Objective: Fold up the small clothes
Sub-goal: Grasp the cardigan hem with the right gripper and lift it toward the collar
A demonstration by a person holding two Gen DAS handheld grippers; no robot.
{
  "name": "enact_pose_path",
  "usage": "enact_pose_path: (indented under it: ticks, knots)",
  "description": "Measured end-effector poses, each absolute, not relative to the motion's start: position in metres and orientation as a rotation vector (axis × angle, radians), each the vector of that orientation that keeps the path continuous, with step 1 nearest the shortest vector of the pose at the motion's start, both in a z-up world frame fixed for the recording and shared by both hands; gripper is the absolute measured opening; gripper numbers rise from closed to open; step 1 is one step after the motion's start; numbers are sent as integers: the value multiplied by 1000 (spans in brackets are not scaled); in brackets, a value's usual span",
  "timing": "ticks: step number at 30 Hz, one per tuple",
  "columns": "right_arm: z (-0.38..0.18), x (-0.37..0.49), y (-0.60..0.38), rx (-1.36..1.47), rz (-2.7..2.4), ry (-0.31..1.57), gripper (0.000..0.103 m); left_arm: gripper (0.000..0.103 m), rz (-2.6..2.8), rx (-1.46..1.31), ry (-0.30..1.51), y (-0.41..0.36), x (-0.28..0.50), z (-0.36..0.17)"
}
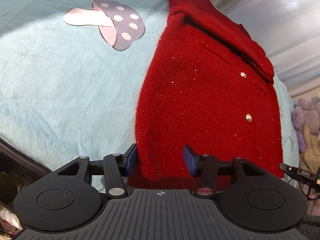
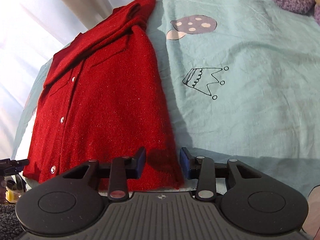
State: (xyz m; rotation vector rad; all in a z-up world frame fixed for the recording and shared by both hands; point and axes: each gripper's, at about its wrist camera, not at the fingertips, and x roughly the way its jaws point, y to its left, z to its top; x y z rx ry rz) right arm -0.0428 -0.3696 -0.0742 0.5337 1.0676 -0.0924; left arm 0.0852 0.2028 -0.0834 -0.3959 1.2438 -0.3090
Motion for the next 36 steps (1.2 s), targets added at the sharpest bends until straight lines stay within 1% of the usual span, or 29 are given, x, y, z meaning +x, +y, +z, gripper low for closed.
enact_pose_path:
  ticks: [3,5,6,8,9,10,11,12,13,15,18,21,24,28,33,35,36]
  knots:
    - [-77,-44,-376,620,-74,1076,34,53,-359,-410,1273,204,87,-86]
    - [-78,-44,-378,661,-56,1083,37,57,-425,-447,1299,205,89,-89]
    - [-79,-43,-378,677,-35,1090,41,59,-443,-470,1311,205,91,-91]
    - [-79,-41,-377,684,-13,1092,42,59,-451,-485,1322,205,94,-95]
    - [-80,-40,-375,675,-9,1096,42,51,-450,-478,1333,205,96,-95]
    - [-81,-38,-373,655,-1,1107,39,37,-442,-452,1340,203,96,-94]
    - [-80,-37,-371,635,1,1108,36,30,-434,-423,1347,201,97,-94]
    - [-80,-36,-369,612,5,1116,24,21,-432,-403,1353,199,98,-95]
    - [-80,-35,-369,601,7,1124,20,20,-434,-407,1354,200,98,-94]
    - [-80,-33,-369,599,16,1127,15,18,-457,-444,1347,201,99,-90]
    - [-73,-28,-372,629,55,1104,14,16,-527,-526,1289,200,103,-73]
    - [-62,-17,-376,659,93,1052,14,14,-584,-607,1172,199,117,-44]
    - [-47,3,-379,647,120,1003,13,13,-605,-690,1052,201,143,-18]
    - [-27,49,-380,616,156,924,12,13,-606,-697,956,191,190,3]
    - [-19,120,-387,613,117,833,12,13,-499,-730,946,189,254,-5]
    - [-24,145,-392,618,67,820,8,13,-414,-737,956,189,275,-17]
    - [-28,156,-395,607,27,813,3,14,-372,-754,962,190,283,-25]
